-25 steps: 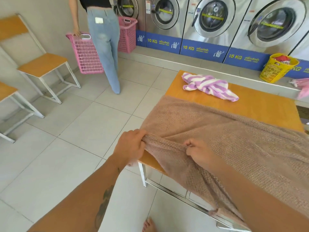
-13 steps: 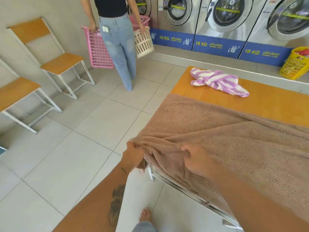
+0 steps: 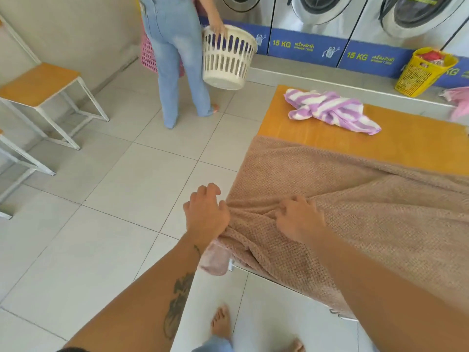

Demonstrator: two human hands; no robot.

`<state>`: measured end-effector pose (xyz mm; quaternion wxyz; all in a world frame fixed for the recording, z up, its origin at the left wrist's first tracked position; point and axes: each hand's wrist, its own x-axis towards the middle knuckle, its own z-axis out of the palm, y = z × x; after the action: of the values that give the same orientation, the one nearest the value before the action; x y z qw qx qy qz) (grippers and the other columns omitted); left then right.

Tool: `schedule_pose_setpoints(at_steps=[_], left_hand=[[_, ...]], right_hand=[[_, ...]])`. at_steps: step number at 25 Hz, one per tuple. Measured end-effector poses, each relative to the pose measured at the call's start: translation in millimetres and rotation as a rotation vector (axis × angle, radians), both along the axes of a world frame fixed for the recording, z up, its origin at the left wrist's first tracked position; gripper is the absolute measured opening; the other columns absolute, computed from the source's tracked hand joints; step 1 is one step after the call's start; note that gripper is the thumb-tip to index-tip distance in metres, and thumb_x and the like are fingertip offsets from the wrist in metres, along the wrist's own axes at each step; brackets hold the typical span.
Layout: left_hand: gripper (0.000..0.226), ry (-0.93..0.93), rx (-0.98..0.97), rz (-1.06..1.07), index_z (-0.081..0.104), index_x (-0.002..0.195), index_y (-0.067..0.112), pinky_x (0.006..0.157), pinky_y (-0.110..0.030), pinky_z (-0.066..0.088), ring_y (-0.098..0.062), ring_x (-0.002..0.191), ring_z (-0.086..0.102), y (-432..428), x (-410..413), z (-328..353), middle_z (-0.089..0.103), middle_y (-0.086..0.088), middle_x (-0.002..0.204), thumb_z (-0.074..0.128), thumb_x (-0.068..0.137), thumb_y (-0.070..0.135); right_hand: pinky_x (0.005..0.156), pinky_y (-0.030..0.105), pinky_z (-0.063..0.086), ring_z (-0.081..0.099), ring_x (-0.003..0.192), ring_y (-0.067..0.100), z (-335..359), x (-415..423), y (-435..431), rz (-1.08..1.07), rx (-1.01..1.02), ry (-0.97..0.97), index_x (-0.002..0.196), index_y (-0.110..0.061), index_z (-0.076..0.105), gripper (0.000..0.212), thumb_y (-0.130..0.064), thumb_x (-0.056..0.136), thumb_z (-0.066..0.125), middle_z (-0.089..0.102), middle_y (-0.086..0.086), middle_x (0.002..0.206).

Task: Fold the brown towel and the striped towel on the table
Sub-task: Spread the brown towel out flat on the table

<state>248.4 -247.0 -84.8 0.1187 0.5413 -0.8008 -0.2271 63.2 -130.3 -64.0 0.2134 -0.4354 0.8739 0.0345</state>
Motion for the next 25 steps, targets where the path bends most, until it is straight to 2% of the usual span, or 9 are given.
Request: schedule_pose_setpoints(at_steps=[3,5,6,8,10,15,19,22,25], left_hand=[[0.043,-0.102,0.187,-0.194,0.046,0.137,0.026,0.099,-0.047,0.043,-0.025,0.117,0.051,-23.5,-27.6,-5.4,0.052,-0.002,0.13,0.05,0.094,0.031],[0.048,-0.13,0.345,-0.249,0.043,0.137,0.021,0.091,-0.044,0.049,-0.027,0.109,0.055,-37.4,-45.1,-13.8,0.054,-0.006,0.125,0.054,0.092,0.032],[0.04,-0.128,0.347,-0.245,0.046,0.129,0.019,0.081,-0.04,0.051,-0.025,0.098,0.057,-41.4,-50.9,-16.5,0.057,-0.005,0.114,0.056,0.092,0.029],[0.015,-0.171,0.207,-0.23,0.051,0.106,0.019,0.067,-0.035,0.049,-0.02,0.08,0.056,-51.1,-62.6,-18.7,0.059,-0.002,0.096,0.055,0.092,0.024],[0.002,-0.207,0.075,-0.24,0.052,0.093,0.018,0.061,-0.034,0.046,-0.022,0.075,0.055,-63.1,-81.5,-15.2,0.061,-0.003,0.091,0.052,0.092,0.019],[0.004,-0.016,-0.009,-0.153,0.049,0.094,0.014,0.062,-0.037,0.041,-0.027,0.079,0.056,-90.6,-144.9,-3.3,0.058,-0.007,0.092,0.048,0.096,0.011],[0.011,0.065,0.135,-0.21,0.049,0.097,0.018,0.065,-0.033,0.043,-0.025,0.084,0.056,-116.4,-175.7,-0.4,0.055,-0.007,0.103,0.049,0.093,0.007],[0.021,0.047,0.164,-0.291,0.053,0.108,0.019,0.074,-0.029,0.047,-0.017,0.086,0.055,-105.1,-155.9,-4.4,0.047,0.0,0.117,0.052,0.092,0.005],[0.019,0.074,0.042,-0.315,0.058,0.099,0.021,0.072,-0.022,0.046,-0.01,0.081,0.055,-70.6,-112.4,-14.0,0.044,0.007,0.11,0.053,0.091,0.005]], right_hand=[[0.109,0.054,0.033,0.033,0.136,0.035,-3.0,-8.4,-2.8,-0.035,-0.065,0.093,0.14,-0.029,0.043,0.047,-0.036,0.094,0.04,0.036,0.011,0.147],[0.112,0.058,0.027,0.023,0.143,0.037,-6.0,-21.1,2.6,-0.07,-0.015,-0.007,0.148,-0.034,0.031,0.056,-0.035,0.094,0.041,0.024,0.009,0.157],[0.114,0.06,0.024,0.017,0.146,0.037,-8.4,-27.2,6.0,-0.083,0.028,-0.064,0.152,-0.036,0.024,0.06,-0.034,0.094,0.042,0.017,0.007,0.161],[0.118,0.06,0.015,0.005,0.151,0.034,-14.1,-37.9,9.9,-0.072,0.105,-0.097,0.156,-0.035,0.012,0.068,-0.033,0.095,0.042,0.002,0.006,0.166],[0.118,0.063,0.01,-0.001,0.152,0.03,-19.8,-49.1,6.3,-0.048,0.127,-0.05,0.157,-0.034,0.003,0.072,-0.033,0.096,0.041,-0.006,0.005,0.166],[0.115,0.068,0.008,-0.005,0.152,0.032,-23.3,-97.4,-32.2,-0.031,0.141,0.006,0.157,-0.033,-0.007,0.074,-0.039,0.096,0.034,-0.008,0.006,0.166],[0.115,0.066,0.013,-0.005,0.151,0.034,-26.7,-146.4,-61.5,-0.031,0.123,-0.044,0.156,-0.036,-0.005,0.079,-0.037,0.092,0.041,-0.007,0.004,0.166],[0.116,0.065,0.012,-0.005,0.152,0.032,-30.6,-170.7,-71.8,0.003,0.096,-0.048,0.156,-0.038,-0.002,0.078,-0.04,0.094,0.044,-0.006,0.003,0.166],[0.116,0.065,0.015,0.002,0.151,0.034,-32.2,-171.6,-73.3,-0.003,0.06,0.006,0.157,-0.035,0.006,0.074,-0.039,0.095,0.046,0.002,0.006,0.166]])
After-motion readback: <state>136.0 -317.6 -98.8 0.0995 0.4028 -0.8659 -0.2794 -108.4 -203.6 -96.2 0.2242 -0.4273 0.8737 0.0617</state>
